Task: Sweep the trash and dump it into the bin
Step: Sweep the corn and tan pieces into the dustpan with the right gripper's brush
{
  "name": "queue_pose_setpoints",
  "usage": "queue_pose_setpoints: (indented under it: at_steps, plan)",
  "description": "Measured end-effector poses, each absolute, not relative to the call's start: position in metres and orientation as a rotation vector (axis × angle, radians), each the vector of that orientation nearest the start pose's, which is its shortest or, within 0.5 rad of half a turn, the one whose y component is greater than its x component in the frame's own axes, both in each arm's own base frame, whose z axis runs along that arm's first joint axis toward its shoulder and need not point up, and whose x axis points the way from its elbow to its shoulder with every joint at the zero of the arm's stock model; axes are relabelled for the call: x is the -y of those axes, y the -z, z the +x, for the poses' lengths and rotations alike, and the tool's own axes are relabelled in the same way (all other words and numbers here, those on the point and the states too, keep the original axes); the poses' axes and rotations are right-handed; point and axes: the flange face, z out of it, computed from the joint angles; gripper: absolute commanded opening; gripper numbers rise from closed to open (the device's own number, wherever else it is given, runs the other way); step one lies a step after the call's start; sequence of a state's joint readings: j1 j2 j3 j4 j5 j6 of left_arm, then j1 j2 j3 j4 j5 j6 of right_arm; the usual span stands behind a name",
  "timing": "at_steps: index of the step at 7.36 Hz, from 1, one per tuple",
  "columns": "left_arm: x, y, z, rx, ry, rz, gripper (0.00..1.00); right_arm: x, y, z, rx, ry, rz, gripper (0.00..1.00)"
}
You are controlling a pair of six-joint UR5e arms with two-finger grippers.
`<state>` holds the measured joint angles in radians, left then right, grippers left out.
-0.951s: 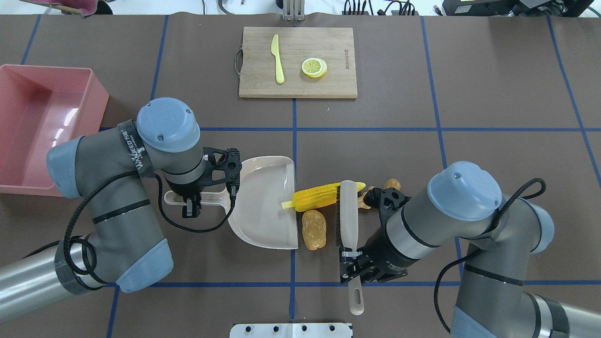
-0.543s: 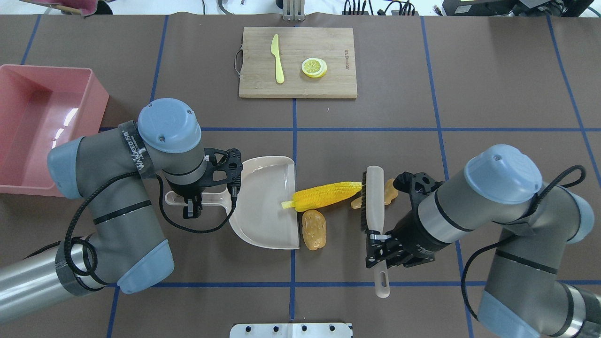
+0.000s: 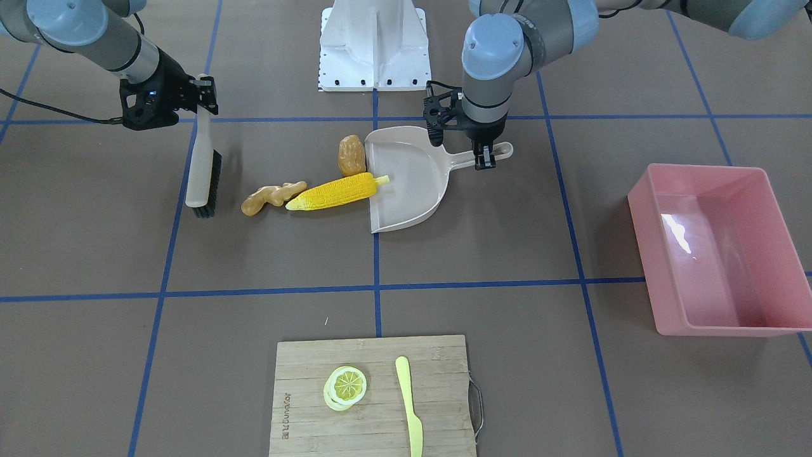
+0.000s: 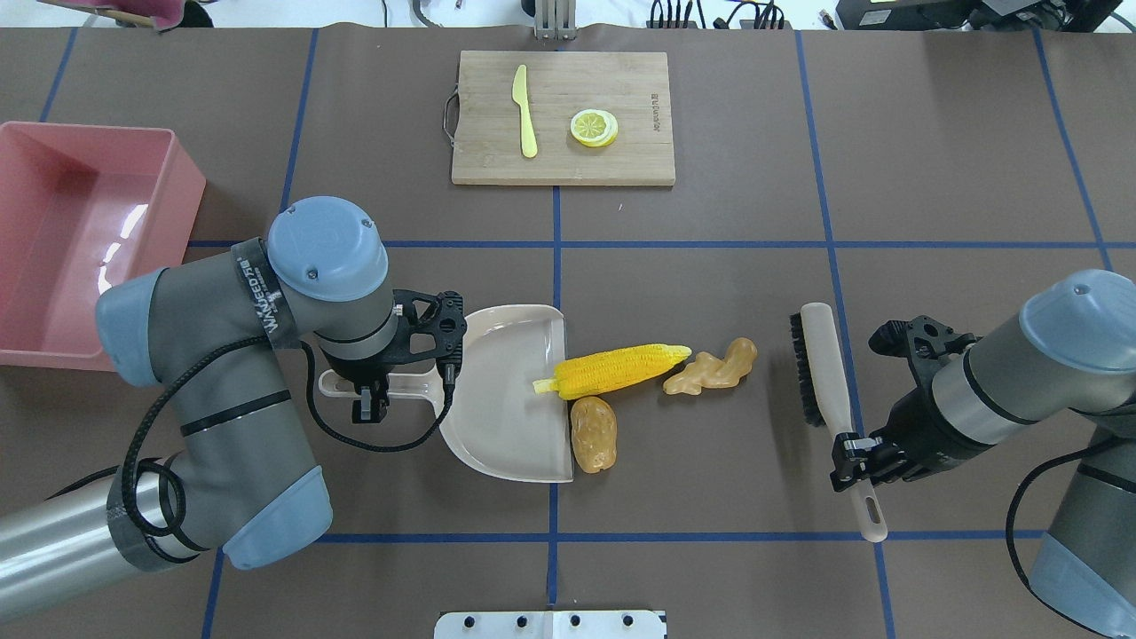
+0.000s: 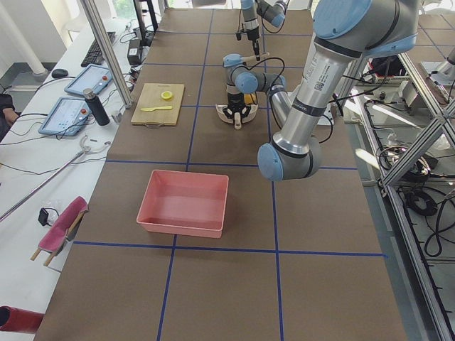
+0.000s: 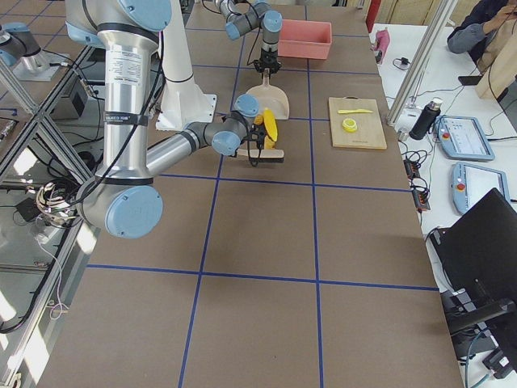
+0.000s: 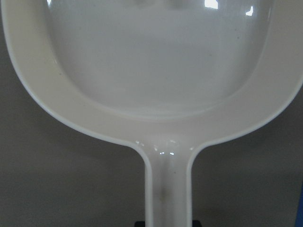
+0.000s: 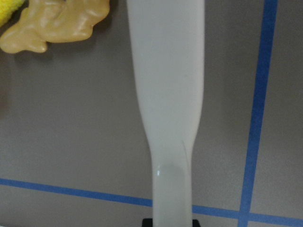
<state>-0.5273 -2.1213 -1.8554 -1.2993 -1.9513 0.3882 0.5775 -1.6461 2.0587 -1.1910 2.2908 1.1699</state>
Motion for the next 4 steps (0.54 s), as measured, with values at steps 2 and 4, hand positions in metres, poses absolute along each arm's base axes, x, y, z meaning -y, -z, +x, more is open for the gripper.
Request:
queue_pose_setpoints:
  at_steps: [2,4]
  plan:
    - [0.394,-0.26,0.488,-0.584,-1.482,0.447,0.0,0.298,-0.41,-0.36,0.984,0.163,-0.253,0.0]
    - [0.392,-0.261,0.489,-0.585,-1.486,0.445,0.0,0.303,-0.394,-0.388,1.001,0.185,-0.253,0.0]
